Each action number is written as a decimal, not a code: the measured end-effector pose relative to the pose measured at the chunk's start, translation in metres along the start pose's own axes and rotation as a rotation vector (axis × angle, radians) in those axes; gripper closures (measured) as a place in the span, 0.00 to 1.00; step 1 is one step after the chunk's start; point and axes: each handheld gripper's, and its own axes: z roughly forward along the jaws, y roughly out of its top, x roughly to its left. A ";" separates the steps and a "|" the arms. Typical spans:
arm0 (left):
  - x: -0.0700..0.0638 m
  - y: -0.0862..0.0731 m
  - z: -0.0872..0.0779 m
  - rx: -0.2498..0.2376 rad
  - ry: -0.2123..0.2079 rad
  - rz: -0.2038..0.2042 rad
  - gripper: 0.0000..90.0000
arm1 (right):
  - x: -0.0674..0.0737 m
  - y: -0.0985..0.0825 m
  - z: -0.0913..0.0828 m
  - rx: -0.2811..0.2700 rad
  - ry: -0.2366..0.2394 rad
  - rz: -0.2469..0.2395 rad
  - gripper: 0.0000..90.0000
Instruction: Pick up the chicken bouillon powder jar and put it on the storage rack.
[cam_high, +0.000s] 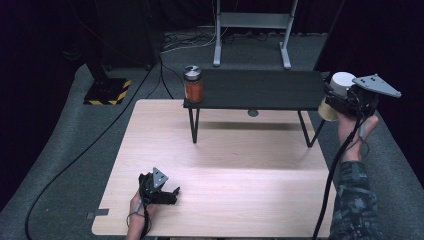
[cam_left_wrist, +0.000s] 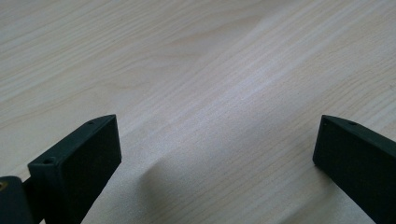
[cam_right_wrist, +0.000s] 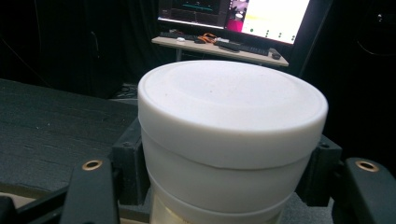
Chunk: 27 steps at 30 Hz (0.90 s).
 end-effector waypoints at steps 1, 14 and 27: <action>0.000 0.000 0.000 0.000 0.000 0.000 0.00 | 0.000 0.000 0.002 0.000 0.003 0.001 0.37; 0.000 0.000 0.000 0.000 -0.001 0.001 0.00 | -0.003 0.007 0.027 0.009 0.029 0.045 0.37; 0.000 0.000 0.000 -0.001 -0.001 0.002 0.00 | -0.003 0.016 0.052 0.025 0.039 0.067 0.37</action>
